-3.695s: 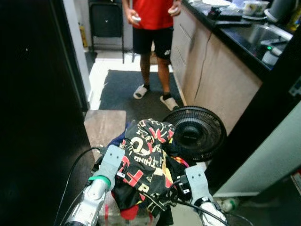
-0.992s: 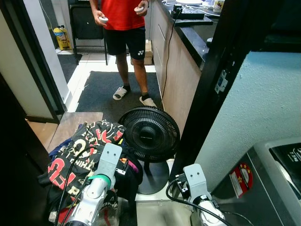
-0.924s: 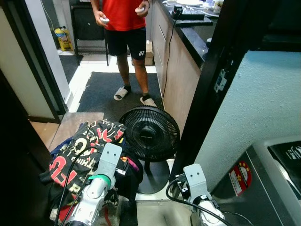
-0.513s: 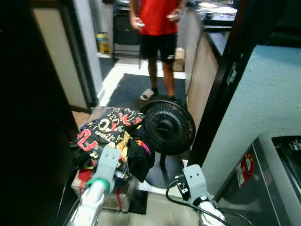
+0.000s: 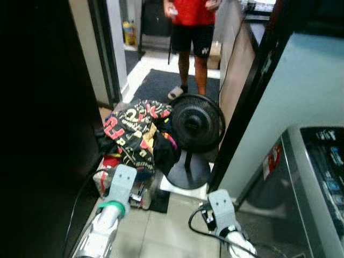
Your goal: Clothes washing
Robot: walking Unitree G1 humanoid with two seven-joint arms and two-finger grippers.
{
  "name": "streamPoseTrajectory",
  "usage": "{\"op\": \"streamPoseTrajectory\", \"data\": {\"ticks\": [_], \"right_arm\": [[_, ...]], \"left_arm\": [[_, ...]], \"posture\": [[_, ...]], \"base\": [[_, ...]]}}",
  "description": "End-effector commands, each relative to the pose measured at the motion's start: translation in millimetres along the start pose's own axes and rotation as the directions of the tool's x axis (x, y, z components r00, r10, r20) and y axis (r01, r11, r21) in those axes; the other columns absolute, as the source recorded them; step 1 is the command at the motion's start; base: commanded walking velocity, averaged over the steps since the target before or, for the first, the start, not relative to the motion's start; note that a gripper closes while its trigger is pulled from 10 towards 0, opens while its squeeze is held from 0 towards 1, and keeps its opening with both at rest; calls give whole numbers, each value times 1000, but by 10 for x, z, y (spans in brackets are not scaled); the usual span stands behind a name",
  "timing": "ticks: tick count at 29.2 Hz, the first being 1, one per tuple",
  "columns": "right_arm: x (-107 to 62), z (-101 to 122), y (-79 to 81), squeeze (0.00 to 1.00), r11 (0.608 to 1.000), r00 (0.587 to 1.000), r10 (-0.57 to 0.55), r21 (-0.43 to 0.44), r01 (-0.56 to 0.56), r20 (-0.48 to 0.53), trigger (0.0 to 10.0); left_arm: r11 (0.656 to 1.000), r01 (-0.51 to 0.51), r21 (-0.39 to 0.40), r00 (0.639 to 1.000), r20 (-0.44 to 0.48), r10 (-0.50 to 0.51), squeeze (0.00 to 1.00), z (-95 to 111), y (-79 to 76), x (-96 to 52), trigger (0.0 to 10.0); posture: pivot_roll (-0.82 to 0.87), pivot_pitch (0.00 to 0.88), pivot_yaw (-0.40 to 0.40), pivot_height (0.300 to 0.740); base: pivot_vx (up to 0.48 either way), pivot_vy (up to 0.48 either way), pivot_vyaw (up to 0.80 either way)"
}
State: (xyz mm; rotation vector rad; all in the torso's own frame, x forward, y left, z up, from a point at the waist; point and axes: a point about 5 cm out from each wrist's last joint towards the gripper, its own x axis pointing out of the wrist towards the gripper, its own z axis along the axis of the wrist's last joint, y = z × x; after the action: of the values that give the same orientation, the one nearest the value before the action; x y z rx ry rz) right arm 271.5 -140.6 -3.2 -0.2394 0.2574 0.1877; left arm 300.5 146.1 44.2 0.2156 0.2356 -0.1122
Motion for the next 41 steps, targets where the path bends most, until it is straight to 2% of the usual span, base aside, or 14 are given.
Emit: {"op": "streamPoseTrajectory", "data": {"ticks": [1, 4, 17, 35, 41], "right_arm": [[-17, -27, 1, 0, 1000, 1000, 1, 3, -1, -9, 10000], [-18, -28, 8, 0, 1000, 1000, 4, -3, -5, -8, 10000], [-21, -23, 19, 0, 1000, 1000, 12, -19, -12, 0, 10000], [-22, -26, 13, 0, 1000, 1000, 9, -15, -9, -1, 10000], [-17, -28, -5, 0, 1000, 1000, 1, 4, -1, -9, 10000]], "left_arm": [[1000, 4, 8, 1000, -3, -4, 0, -8, -16, -1, 10000], [1000, 2, 12, 1000, 2, -2, 0, -4, -12, -3, 10000], [1000, -1, 10, 1000, 4, 1, 0, -5, -4, -6, 10000], [1000, 0, 9, 1000, 2, 0, 0, -6, -15, 2, 10000], [1000, 4, 8, 1000, 1, -4, 0, -13, -22, -1, 10000]], "posture": [[123, 0, 12, 740], [123, 0, 12, 740], [122, 0, 12, 740], [118, 0, 9, 740], [117, 0, 9, 740]], "base": [[0, 0, 0], [308, 0, 0], [473, 0, 687], [471, 0, 0], [449, 0, -751]]}}
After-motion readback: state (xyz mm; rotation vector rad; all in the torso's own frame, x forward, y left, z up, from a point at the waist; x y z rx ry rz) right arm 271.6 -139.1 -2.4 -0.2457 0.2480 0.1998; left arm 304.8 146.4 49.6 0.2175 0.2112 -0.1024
